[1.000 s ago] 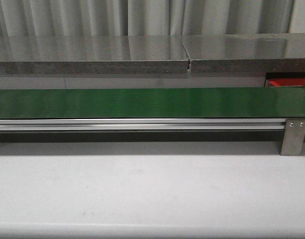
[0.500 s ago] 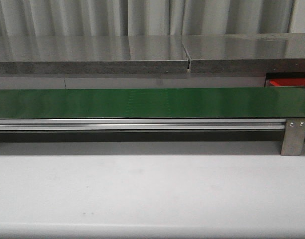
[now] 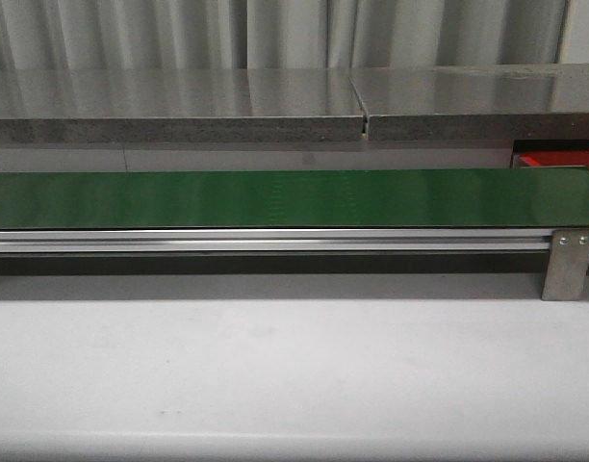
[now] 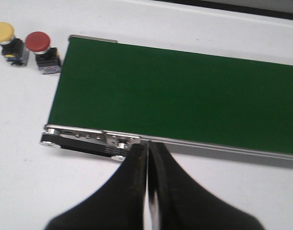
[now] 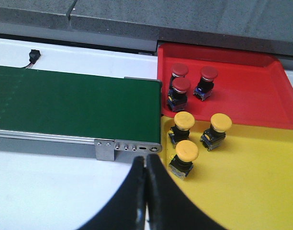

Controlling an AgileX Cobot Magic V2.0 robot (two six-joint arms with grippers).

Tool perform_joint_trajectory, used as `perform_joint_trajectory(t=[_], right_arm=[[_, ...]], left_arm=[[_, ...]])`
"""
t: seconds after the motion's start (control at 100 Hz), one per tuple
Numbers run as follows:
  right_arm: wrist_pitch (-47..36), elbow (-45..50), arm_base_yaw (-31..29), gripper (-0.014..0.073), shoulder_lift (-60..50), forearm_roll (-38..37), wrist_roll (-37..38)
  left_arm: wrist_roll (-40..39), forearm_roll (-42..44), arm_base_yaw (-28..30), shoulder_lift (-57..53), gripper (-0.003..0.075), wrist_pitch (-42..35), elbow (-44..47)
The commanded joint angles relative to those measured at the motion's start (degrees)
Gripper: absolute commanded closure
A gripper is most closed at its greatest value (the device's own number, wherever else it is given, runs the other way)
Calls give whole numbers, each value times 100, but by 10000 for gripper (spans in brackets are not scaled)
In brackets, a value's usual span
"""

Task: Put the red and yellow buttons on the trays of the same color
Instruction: 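Lower the left gripper onto the loose red mushroom button, grasp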

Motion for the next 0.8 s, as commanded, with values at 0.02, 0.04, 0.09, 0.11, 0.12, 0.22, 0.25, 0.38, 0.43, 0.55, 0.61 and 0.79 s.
perform_joint_trajectory(t=[0.02,0.04,0.09,0.11,0.12,0.22,0.25,0.38,0.43,0.55,0.61,0.79], right_arm=[[-375,-129,-16,668,16,16,-72],[-375,-129,-16,668,16,16,-72],[-375,-129,-16,668,16,16,-72],[-375,-129,-16,668,16,16,-72],[-375,-129,-16,668,16,16,-72],[-375,-129,-16,668,16,16,-72],[-375,-129,-16,668,16,16,-72],[-375,-129,-16,668,16,16,-72],[-375,-129,-16,668,16,16,-72],[-375,-129,-16,668,16,16,-72],[-375,-129,-16,668,16,16,-72],[-375,-129,-16,668,16,16,-72]], left_arm=[[-76,-113,372,294,577,-390,-458],[-76,-140,443,377,543,-390,-495],[-76,-201,602,574,454,-390,-649],[-76,-203,661,659,415,-402,-689],[-76,-203,699,716,402,-402,-728],[-76,-346,932,1126,251,-380,-1011],[-76,-383,985,1243,223,-364,-1094],[-76,-518,1193,1808,217,-246,-1477],[-76,-518,1240,2028,223,-174,-1627],[-76,-527,1330,2530,227,-146,-1954],[-76,-527,1351,2785,227,-130,-2150],[-118,-572,1378,3460,227,39,-2757]])
